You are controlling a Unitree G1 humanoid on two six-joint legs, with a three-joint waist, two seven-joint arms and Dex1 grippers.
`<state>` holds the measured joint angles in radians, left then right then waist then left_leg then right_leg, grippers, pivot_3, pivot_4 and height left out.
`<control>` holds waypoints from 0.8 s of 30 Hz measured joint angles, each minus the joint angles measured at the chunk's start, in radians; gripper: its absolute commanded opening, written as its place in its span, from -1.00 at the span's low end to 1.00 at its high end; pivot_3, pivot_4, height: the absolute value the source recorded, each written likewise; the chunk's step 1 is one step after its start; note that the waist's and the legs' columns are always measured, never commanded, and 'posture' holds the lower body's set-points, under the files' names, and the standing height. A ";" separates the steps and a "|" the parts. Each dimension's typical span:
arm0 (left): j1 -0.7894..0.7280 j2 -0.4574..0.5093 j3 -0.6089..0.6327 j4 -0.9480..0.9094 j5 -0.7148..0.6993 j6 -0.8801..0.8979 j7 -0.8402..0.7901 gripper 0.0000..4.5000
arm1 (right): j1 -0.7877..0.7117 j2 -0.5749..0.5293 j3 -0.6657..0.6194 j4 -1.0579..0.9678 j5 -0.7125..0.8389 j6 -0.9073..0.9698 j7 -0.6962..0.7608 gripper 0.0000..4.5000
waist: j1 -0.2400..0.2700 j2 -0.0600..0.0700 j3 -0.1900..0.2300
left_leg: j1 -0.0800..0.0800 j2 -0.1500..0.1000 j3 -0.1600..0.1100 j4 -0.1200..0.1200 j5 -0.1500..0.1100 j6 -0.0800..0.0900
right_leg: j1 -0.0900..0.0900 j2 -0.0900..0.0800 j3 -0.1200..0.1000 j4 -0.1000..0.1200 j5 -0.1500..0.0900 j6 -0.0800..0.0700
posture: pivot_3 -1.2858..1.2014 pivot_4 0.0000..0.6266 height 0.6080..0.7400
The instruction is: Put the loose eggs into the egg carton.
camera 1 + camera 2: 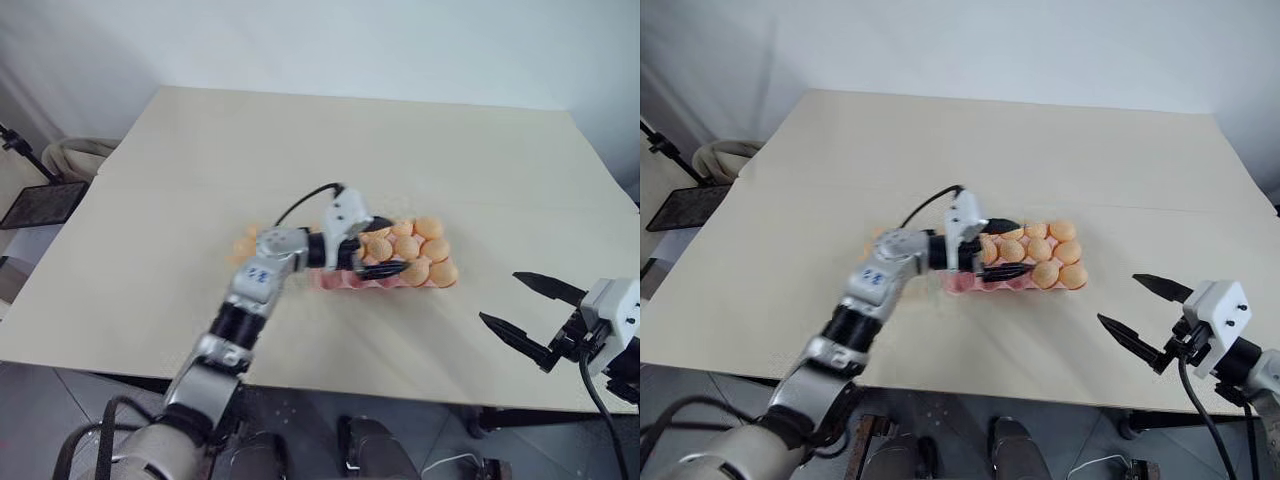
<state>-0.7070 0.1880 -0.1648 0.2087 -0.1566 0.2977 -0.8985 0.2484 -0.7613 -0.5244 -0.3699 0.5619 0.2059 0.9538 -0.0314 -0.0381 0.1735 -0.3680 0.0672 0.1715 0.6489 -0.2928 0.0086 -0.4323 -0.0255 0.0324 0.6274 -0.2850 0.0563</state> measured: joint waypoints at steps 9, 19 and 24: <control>0.313 0.132 0.178 -0.377 -0.100 0.085 0.111 0.99 | -0.047 0.030 0.052 0.046 -0.005 -0.008 -0.006 1.00 | 0.004 0.000 0.000 | 0.000 -0.002 -0.001 0.001 0.001 0.003 | 0.004 -0.005 -0.001 -0.001 0.001 0.002 | 0.03 -0.52 1.00; 0.606 0.196 0.313 -0.543 -0.196 0.105 0.165 0.99 | 0.043 0.139 0.131 0.013 -0.003 -0.056 0.013 1.00 | 0.003 0.000 0.000 | 0.001 -0.002 -0.001 0.001 -0.001 -0.001 | 0.004 -0.005 -0.002 -0.002 0.000 -0.001 | 0.03 -0.52 1.00; 0.653 0.193 0.340 -0.584 -0.241 0.097 0.195 0.99 | 0.069 0.212 0.132 0.013 -0.008 -0.107 -0.023 1.00 | 0.002 0.000 0.000 | 0.001 -0.002 0.000 0.000 -0.001 0.000 | 0.004 -0.006 -0.002 -0.004 -0.001 -0.007 | 0.03 -0.52 1.00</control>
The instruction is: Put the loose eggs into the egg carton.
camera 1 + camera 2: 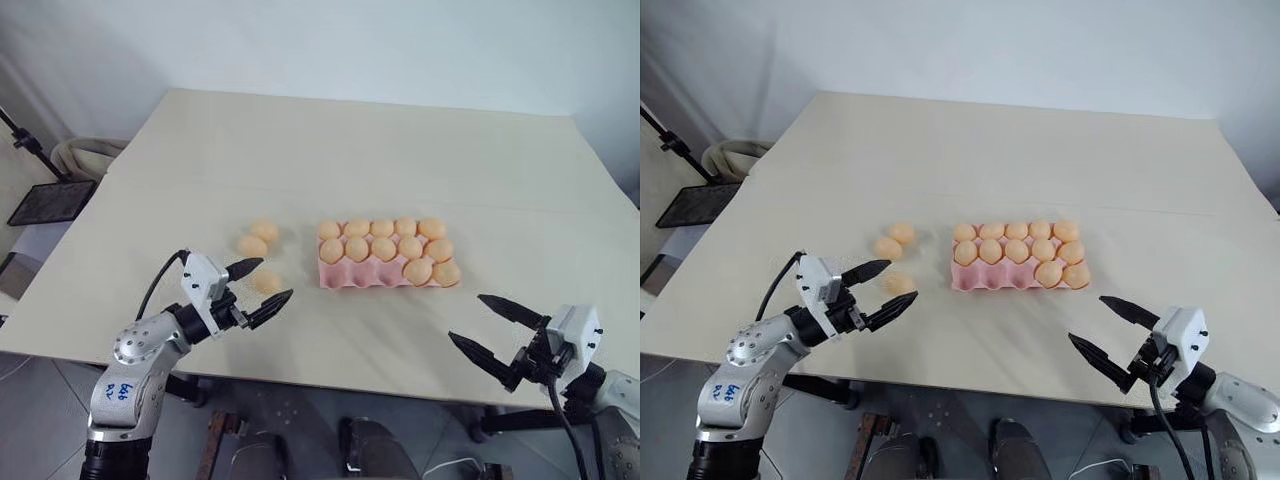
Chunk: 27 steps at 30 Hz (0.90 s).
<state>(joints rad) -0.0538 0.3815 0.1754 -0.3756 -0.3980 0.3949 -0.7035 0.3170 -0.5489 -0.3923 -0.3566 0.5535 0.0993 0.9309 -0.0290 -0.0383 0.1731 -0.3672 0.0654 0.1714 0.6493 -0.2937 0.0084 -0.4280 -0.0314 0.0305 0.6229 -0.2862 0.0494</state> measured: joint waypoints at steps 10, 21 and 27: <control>0.067 0.008 0.085 0.021 -0.027 -0.049 0.053 0.99 | 0.101 0.038 -0.008 0.002 -0.010 -0.077 -0.015 1.00 | -0.001 0.000 0.000 | 0.000 0.001 0.000 -0.002 -0.001 -0.001 | -0.001 0.000 0.000 -0.001 -0.001 -0.001 | 0.03 -0.52 1.00; 0.087 0.010 0.138 0.077 -0.065 -0.071 0.080 0.99 | 0.089 0.033 -0.009 0.002 0.007 -0.077 -0.028 1.00 | -0.002 0.000 0.000 | 0.000 0.000 0.000 -0.003 -0.001 -0.001 | -0.001 0.000 0.000 -0.003 -0.005 -0.009 | 0.03 -0.52 1.00; 0.032 0.013 0.022 0.122 -0.013 -0.089 0.073 0.99 | 0.091 0.029 -0.011 0.004 0.007 -0.078 -0.027 1.00 | 0.000 0.000 0.000 | -0.001 0.000 0.000 -0.002 -0.001 -0.001 | -0.001 0.000 0.000 -0.003 -0.005 -0.009 | 0.03 -0.52 1.00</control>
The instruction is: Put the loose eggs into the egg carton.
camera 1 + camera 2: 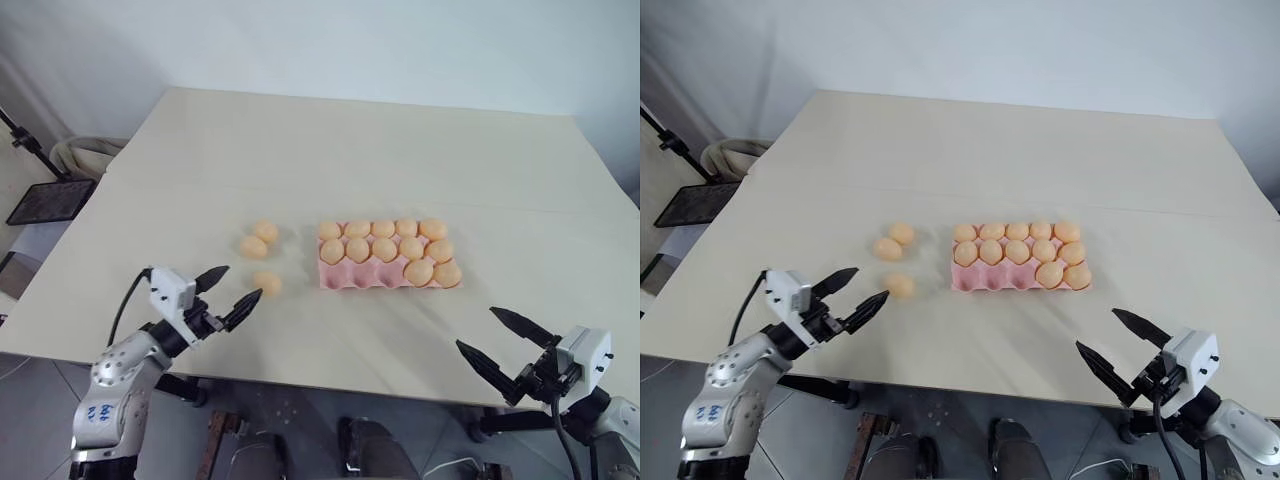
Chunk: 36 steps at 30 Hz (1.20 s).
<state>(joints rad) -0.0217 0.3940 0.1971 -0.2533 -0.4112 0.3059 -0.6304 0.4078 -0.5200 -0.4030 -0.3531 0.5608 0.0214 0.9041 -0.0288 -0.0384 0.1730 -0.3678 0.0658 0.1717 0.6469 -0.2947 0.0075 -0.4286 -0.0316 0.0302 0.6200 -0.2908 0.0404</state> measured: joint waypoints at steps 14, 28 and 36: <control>-0.151 0.005 -0.148 0.139 0.087 0.064 0.041 0.99 | 0.013 -0.001 -0.022 0.000 0.001 0.000 -0.009 1.00 | 0.000 0.000 0.000 | 0.000 0.000 0.000 0.000 0.000 0.000 | -0.001 0.000 0.000 0.000 0.002 0.004 | 0.03 -0.52 1.00; -0.221 0.009 -0.188 0.175 0.097 0.184 0.021 0.05 | 0.014 -0.001 -0.034 0.000 -0.001 0.000 -0.025 1.00 | 0.000 0.000 0.000 | 0.000 0.000 0.000 -0.001 0.000 0.000 | -0.001 0.000 0.000 0.001 0.003 0.006 | 0.03 -0.52 1.00; -0.330 -0.010 -0.242 0.065 0.042 0.294 -0.023 0.05 | -0.004 -0.001 -0.035 0.002 -0.007 -0.002 -0.034 1.00 | 0.002 0.001 0.000 | -0.001 -0.001 0.000 0.000 0.000 0.000 | 0.000 0.000 0.000 0.000 0.003 0.006 | 0.03 -0.52 1.00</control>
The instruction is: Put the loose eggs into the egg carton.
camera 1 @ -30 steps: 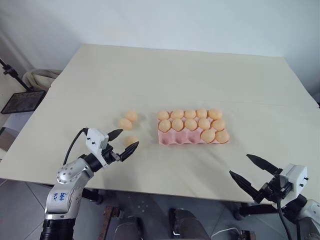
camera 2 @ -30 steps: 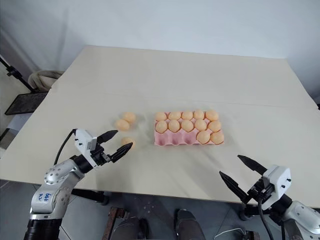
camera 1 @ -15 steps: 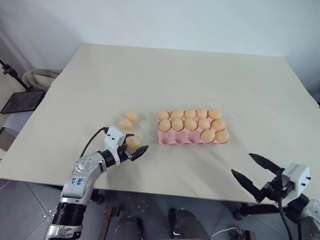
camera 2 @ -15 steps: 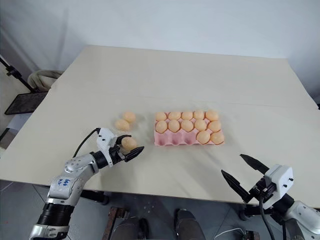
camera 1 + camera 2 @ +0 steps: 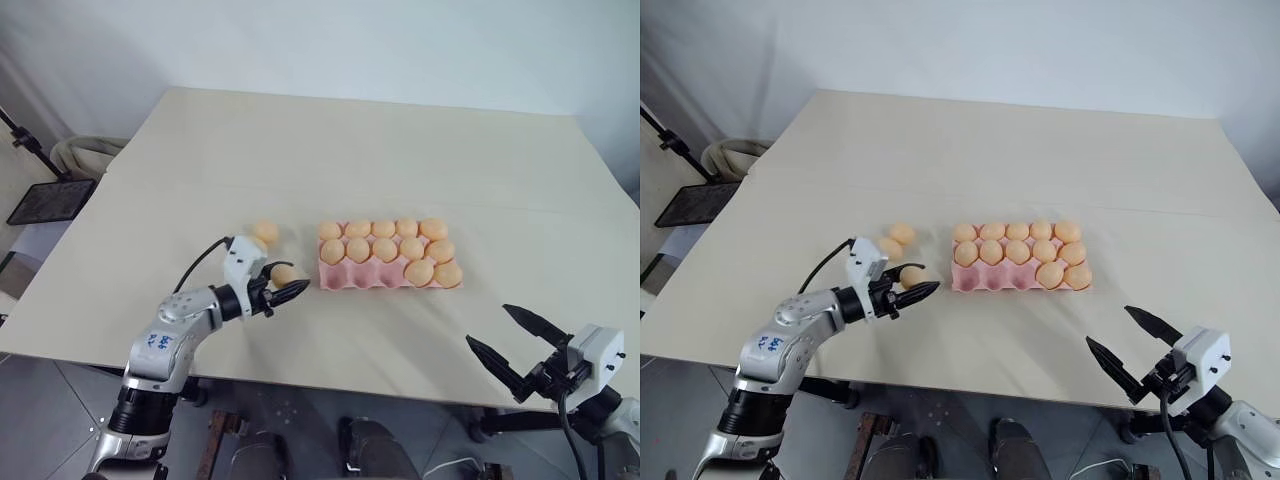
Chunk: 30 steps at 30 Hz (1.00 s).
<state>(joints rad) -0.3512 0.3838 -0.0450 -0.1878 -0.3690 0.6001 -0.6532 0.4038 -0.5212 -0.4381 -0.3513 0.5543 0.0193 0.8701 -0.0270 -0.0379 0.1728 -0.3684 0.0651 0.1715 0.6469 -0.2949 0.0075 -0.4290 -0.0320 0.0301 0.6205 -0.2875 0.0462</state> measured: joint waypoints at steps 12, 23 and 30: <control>-0.287 -0.303 -0.182 0.291 0.091 -0.111 0.054 0.05 | 0.003 0.011 -0.001 0.001 -0.018 -0.019 -0.033 1.00 | -0.004 0.000 0.000 | 0.000 -0.001 -0.002 0.001 0.000 0.002 | 0.000 0.003 0.002 -0.001 0.004 0.008 | 0.03 -0.52 1.00; -0.416 -0.388 -0.211 0.613 0.179 -0.281 0.010 0.36 | 0.071 0.050 -0.004 -0.038 -0.026 -0.048 -0.073 1.00 | -0.001 0.000 0.000 | -0.002 -0.001 -0.004 0.001 0.000 0.004 | -0.001 0.004 0.001 -0.002 0.004 0.009 | 0.03 -0.52 1.00; -0.427 -0.411 -0.210 0.632 0.186 -0.302 -0.019 0.99 | 0.095 0.055 -0.004 -0.041 -0.027 -0.064 -0.089 1.00 | -0.001 0.000 0.000 | -0.002 -0.001 -0.004 0.001 -0.001 0.004 | -0.001 0.004 0.001 -0.002 0.004 0.009 | 0.03 -0.52 1.00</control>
<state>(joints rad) -0.7780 -0.0276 -0.2551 0.4443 -0.1825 0.2981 -0.6725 0.4983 -0.4661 -0.4419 -0.3928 0.5275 -0.0444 0.7815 -0.0281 -0.0377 0.1731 -0.3702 0.0641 0.1675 0.6478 -0.2954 0.0116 -0.4296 -0.0280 0.0308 0.6187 -0.2835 0.0550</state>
